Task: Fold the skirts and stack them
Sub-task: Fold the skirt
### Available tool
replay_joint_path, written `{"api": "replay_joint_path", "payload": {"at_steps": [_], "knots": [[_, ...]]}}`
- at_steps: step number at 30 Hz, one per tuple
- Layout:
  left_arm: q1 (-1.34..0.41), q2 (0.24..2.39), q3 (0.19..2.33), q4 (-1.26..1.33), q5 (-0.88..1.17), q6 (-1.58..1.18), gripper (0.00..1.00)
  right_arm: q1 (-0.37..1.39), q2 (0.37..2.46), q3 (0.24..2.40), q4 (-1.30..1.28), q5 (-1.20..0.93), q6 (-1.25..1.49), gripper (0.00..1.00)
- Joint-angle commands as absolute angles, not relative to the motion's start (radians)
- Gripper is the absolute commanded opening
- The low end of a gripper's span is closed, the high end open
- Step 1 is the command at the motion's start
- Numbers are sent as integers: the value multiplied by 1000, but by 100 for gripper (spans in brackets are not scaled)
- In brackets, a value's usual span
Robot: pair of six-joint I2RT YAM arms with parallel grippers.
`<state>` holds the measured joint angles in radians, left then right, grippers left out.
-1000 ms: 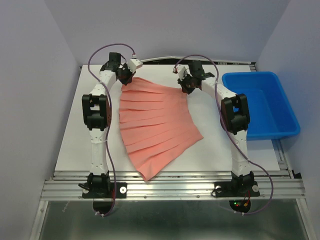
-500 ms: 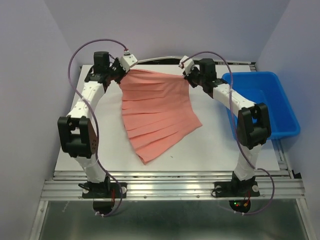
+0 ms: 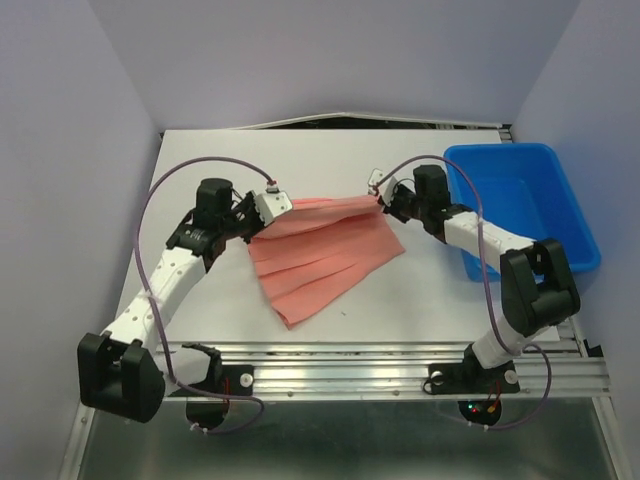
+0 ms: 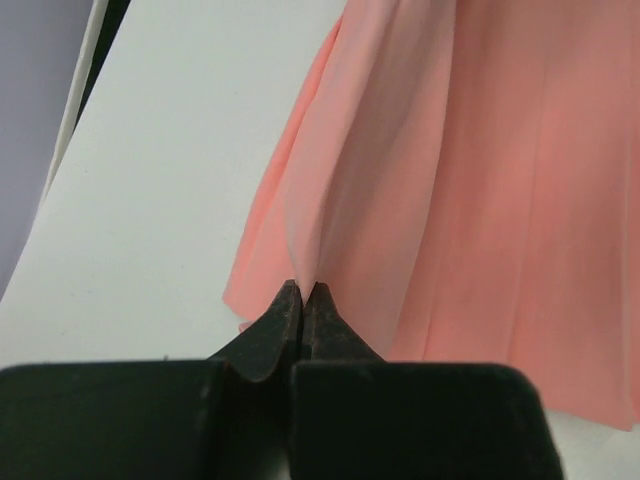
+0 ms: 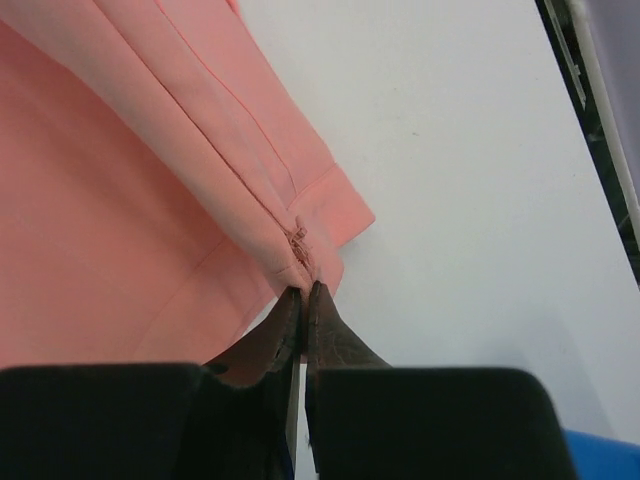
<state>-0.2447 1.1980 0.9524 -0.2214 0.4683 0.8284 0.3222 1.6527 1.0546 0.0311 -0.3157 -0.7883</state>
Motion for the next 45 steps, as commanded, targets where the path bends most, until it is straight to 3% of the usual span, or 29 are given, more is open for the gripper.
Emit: {"api": "replay_joint_path", "payload": {"at_steps": [1, 12, 21, 29, 37, 45], "knots": [[-291, 1091, 839, -204, 376, 816, 0, 302, 1543, 918, 136, -291, -873, 1], [-368, 1075, 646, -190, 313, 787, 0, 313, 1511, 761, 186, -278, -908, 1], [-365, 1213, 845, -235, 267, 712, 0, 322, 1575, 962, 109, -235, -845, 1], [-367, 1120, 957, -376, 278, 716, 0, 322, 1462, 1028, 3, -259, -862, 1], [-382, 963, 867, -528, 344, 770, 0, 373, 1266, 787, -84, -299, -1018, 1], [-554, 1009, 632, -477, 329, 788, 1, 408, 1229, 560, -18, -282, -1123, 1]]}}
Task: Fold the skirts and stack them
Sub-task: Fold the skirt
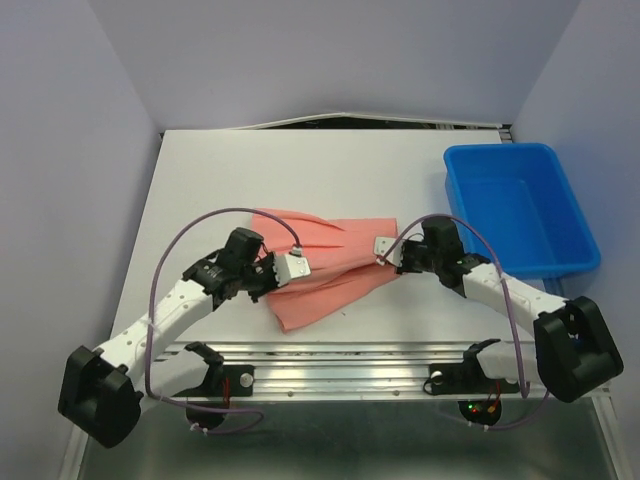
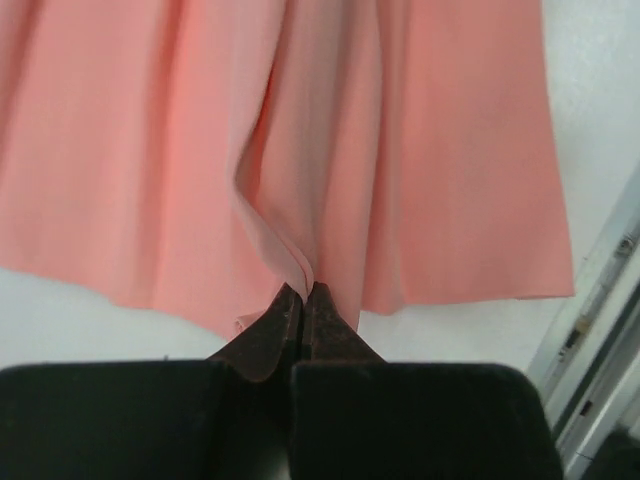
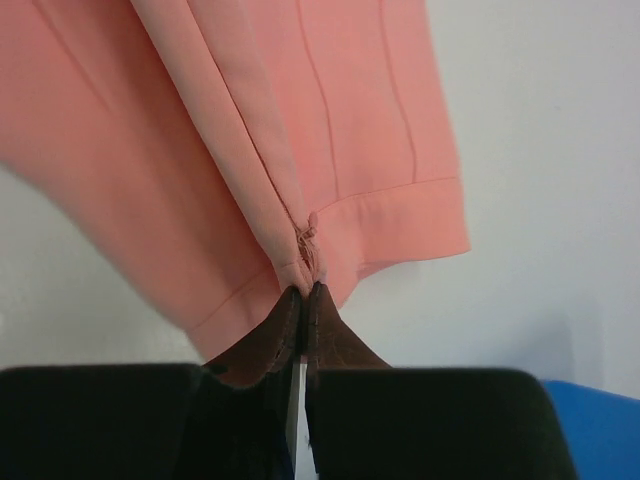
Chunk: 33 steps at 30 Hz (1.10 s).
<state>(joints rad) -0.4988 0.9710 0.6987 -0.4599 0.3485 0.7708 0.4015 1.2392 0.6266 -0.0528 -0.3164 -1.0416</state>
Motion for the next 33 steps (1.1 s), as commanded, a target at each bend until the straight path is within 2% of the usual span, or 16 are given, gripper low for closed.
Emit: {"api": "replay_joint_path", "payload": {"at_steps": [1, 3, 4, 6, 7, 8, 10, 14, 16, 21, 24, 25, 28, 33], "knots": [[-584, 1020, 609, -454, 315, 764, 23, 408, 1232, 545, -11, -278, -1135, 1], [-604, 1061, 626, -443, 322, 761, 43, 417, 1258, 534, 21, -249, -1135, 3], [-604, 1075, 626, -449, 331, 761, 48, 417, 1268, 540, 21, -241, -1131, 9], [-624, 1091, 652, -465, 359, 762, 56, 417, 1285, 567, 22, -224, -1126, 38], [-630, 1095, 670, -478, 371, 764, 62, 417, 1290, 583, -3, -222, -1117, 66], [-629, 1094, 681, -509, 380, 764, 63, 417, 1286, 600, -46, -222, -1109, 75], [-630, 1063, 719, -549, 390, 773, 63, 417, 1260, 644, -110, -224, -1091, 80], [-629, 979, 808, -624, 390, 781, 65, 417, 1129, 713, -208, -277, -1051, 87], [-623, 969, 851, -638, 388, 743, 67, 417, 1069, 747, -251, -308, -1017, 86], [-588, 1057, 971, -634, 462, 700, 62, 417, 1146, 888, -268, -295, -930, 83], [-551, 1158, 965, -540, 446, 612, 59, 417, 1284, 971, -267, -327, -856, 77], [-525, 1187, 962, -513, 430, 562, 58, 417, 1360, 994, -271, -334, -848, 71], [-473, 1308, 977, -443, 380, 496, 49, 417, 1468, 1058, -276, -341, -831, 62], [-394, 1501, 1012, -446, 449, 413, 43, 417, 1586, 1037, -276, -325, -882, 55]]}}
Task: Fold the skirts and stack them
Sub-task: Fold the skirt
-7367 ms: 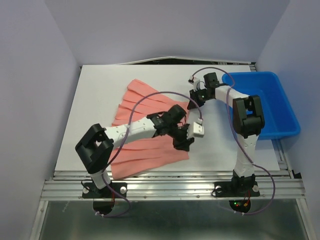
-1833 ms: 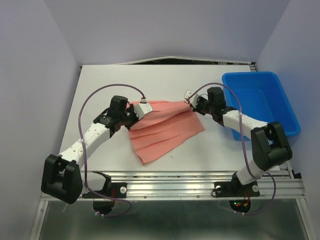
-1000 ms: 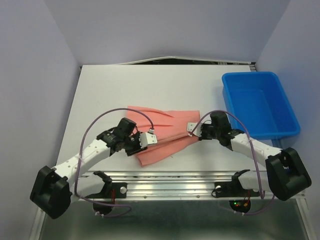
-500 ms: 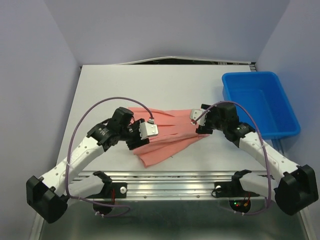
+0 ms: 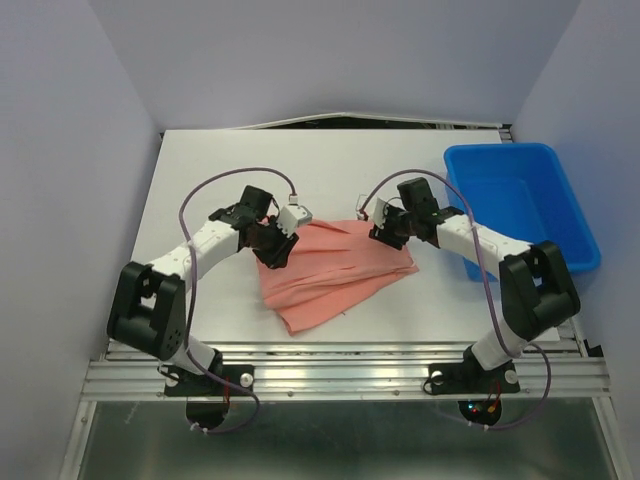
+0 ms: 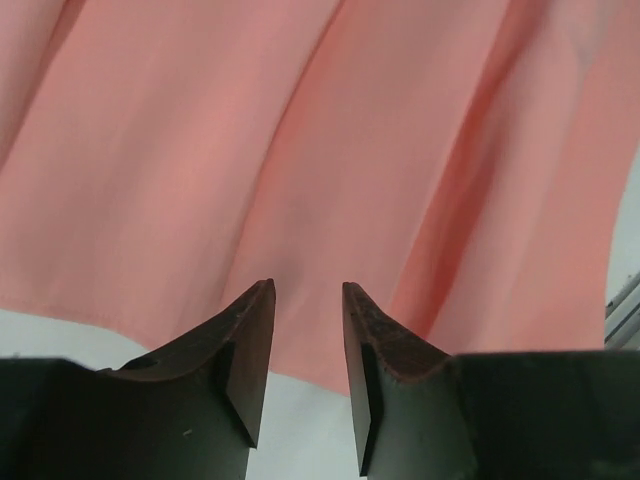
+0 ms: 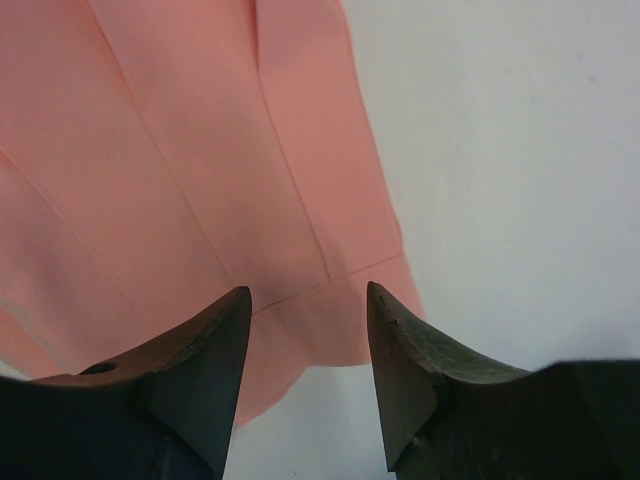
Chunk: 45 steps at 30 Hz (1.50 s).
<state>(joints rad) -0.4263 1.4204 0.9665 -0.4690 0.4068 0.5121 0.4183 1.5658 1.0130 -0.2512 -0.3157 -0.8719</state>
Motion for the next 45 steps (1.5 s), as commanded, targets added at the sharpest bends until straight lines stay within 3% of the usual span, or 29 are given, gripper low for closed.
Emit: {"api": "replay_joint_path", "payload": {"at_steps": [1, 7, 13, 20, 24, 28, 29, 32, 34, 39, 45], "knots": [[-394, 1520, 1012, -445, 460, 413, 43, 417, 1595, 1029, -285, -321, -884, 54], [-396, 1693, 1057, -429, 469, 380, 39, 417, 1611, 982, -328, -265, -896, 56], [-373, 1929, 1228, -488, 329, 408, 28, 417, 1706, 1023, -521, -265, -903, 52], [-284, 2198, 1835, -606, 271, 442, 26, 543, 1678, 989, -617, -363, -790, 52], [-211, 2166, 2006, -579, 392, 300, 37, 699, 1667, 994, -626, -475, -616, 53], [-66, 1892, 1769, -315, 604, 92, 39, 727, 1658, 1074, -611, -557, -445, 56], [-34, 1823, 1588, -245, 644, -23, 41, 727, 1657, 1100, -603, -536, -421, 58], [66, 1562, 1263, 30, 693, -192, 44, 727, 1657, 1210, -555, -418, -321, 70], [77, 1438, 1115, 38, 703, -207, 42, 727, 1663, 1287, -504, -355, -235, 76], [63, 1351, 884, 70, 810, -258, 33, 727, 1716, 1390, -376, -313, -83, 76], [17, 1414, 766, 145, 845, -285, 25, 727, 1894, 1532, -285, -236, 72, 82]]}}
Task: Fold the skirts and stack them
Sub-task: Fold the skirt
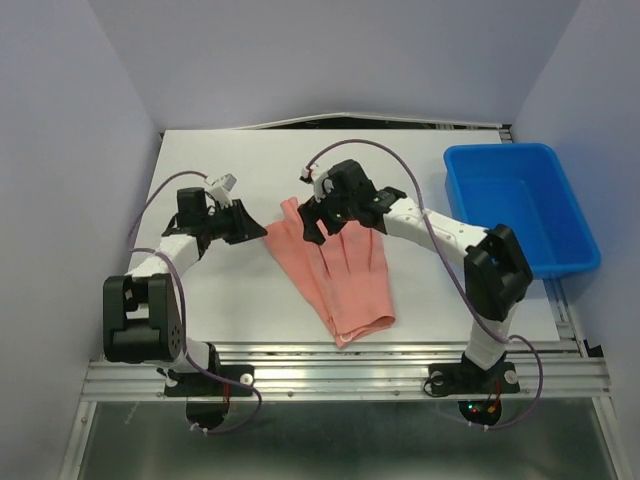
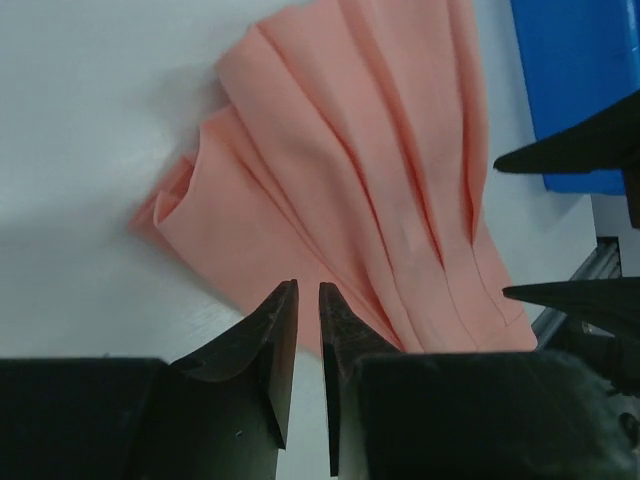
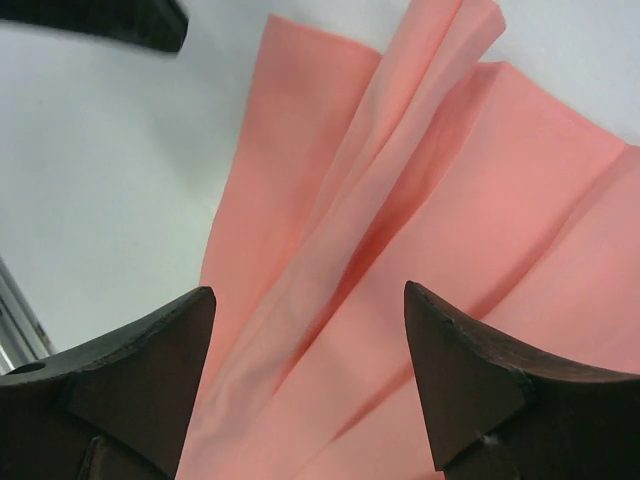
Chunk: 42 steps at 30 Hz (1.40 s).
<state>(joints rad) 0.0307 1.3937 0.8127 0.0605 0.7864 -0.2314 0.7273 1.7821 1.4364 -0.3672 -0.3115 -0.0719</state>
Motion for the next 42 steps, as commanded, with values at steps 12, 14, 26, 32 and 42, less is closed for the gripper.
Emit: {"api": "replay_joint_path", "payload": {"at_steps": [12, 14, 26, 32, 42], "knots": [[-41, 1621, 818, 146, 772, -253, 15, 727, 2095, 1634, -166, -170, 120, 68], [-41, 1675, 839, 140, 767, -245, 13, 727, 2105, 1632, -147, -161, 123, 49], [-41, 1792, 885, 100, 710, -222, 3, 768, 2010, 1594, -164, -247, 158, 2], [-41, 1793, 902, 84, 701, -210, 1, 787, 2060, 1594, -173, -276, 170, 1], [-38, 1842, 962, 60, 699, -198, 0, 816, 2095, 1546, -110, -296, 184, 1]]}}
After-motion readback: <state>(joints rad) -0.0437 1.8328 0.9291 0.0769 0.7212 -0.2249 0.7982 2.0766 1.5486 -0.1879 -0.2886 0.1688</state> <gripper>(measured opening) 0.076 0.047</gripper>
